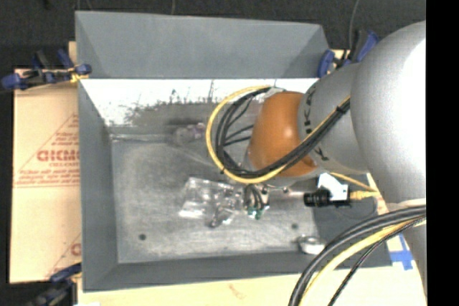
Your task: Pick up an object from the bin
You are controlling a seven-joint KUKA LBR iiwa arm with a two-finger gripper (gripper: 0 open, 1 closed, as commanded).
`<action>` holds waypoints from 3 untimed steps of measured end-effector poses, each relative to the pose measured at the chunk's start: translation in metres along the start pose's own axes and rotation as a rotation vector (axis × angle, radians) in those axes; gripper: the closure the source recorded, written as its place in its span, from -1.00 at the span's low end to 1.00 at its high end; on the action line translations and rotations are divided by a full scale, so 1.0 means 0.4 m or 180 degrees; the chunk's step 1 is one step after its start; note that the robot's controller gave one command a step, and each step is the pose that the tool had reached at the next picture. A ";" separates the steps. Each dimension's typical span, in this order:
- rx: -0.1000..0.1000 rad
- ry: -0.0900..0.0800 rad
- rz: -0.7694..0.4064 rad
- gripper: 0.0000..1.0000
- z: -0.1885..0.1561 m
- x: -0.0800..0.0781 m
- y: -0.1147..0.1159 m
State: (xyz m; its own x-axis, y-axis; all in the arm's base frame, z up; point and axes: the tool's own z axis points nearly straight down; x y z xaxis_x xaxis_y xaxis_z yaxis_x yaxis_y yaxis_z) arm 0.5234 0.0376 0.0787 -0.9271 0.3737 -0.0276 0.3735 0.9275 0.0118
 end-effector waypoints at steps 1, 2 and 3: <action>0.0032 0.0082 -0.0031 1.00 -0.035 -0.003 0.000; 0.0033 0.0083 -0.0055 1.00 -0.091 -0.005 -0.001; 0.0030 0.0077 -0.0082 1.00 -0.232 -0.012 0.000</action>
Offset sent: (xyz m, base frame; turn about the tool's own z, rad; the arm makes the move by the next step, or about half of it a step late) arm 0.0000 0.0000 0.0137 -0.0002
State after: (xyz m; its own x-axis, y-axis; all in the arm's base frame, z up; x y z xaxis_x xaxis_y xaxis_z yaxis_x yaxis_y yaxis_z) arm 0.5249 0.0357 0.1716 -0.9369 0.3496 -0.0035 0.3496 0.9369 0.0019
